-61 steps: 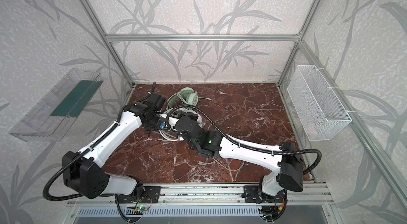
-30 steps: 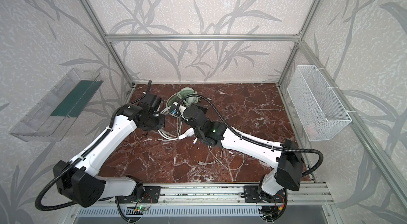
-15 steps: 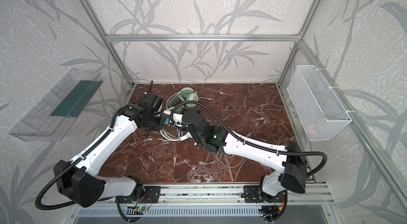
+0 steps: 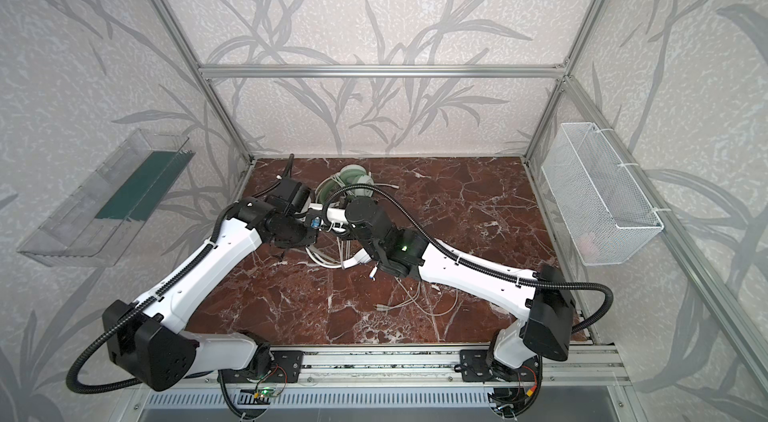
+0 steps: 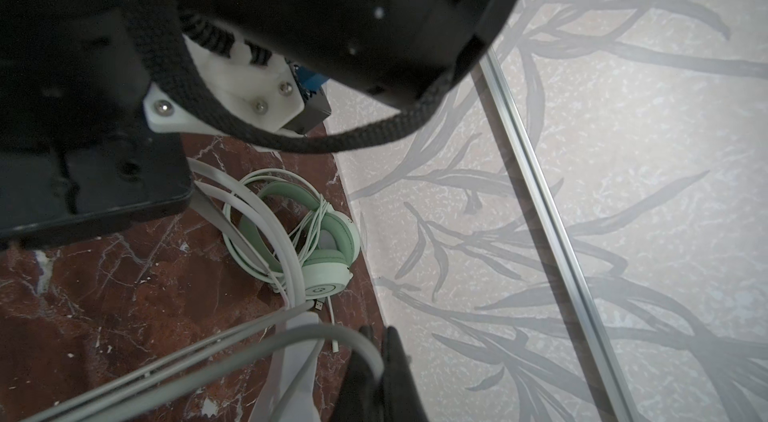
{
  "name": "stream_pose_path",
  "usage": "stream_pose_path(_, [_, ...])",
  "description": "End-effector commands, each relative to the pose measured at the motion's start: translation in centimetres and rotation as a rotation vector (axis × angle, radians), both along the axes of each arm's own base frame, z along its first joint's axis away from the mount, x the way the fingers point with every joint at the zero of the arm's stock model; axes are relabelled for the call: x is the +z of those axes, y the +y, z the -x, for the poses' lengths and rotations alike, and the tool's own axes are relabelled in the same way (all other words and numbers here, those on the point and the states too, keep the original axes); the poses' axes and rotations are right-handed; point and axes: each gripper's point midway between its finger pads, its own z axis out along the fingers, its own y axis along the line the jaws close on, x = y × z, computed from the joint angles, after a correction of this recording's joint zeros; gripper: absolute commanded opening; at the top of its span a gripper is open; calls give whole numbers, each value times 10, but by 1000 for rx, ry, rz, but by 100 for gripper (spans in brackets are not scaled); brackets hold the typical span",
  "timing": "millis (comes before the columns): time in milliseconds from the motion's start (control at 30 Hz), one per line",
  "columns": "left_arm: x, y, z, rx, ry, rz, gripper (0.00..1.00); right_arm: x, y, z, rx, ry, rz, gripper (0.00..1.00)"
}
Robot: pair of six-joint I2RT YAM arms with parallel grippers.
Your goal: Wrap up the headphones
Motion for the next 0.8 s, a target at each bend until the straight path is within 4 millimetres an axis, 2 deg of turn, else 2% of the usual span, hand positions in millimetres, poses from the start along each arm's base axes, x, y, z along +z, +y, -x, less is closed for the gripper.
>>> stream_pose_path(0, [12, -10, 4, -44, -32, 46, 0, 38, -15, -16, -65, -93, -56, 8])
stream_pose_path(67, [14, -12, 6, -55, -35, 51, 0, 37, -17, -20, -76, -89, -56, 9])
stream_pose_path(100, [15, -13, 8, -61, -37, 54, 0, 37, -28, -32, -111, -86, -58, 11])
stream_pose_path(133, [15, -14, 9, -68, -37, 56, 0, 37, -30, -34, -114, -81, -58, 13])
stream_pose_path(267, [17, -22, 16, -106, -32, 81, 0, 32, -29, -42, -128, -108, -9, 23])
stream_pose_path(400, [15, -29, 22, -137, -28, 90, 0, 34, -26, -51, -150, -142, 12, 29])
stream_pose_path(667, [15, -32, 27, -157, -31, 86, 0, 43, -28, -63, -178, -149, 1, 29])
stream_pose_path(767, [17, -30, 28, -159, -36, 79, 0, 44, -29, -66, -172, -133, -17, 21])
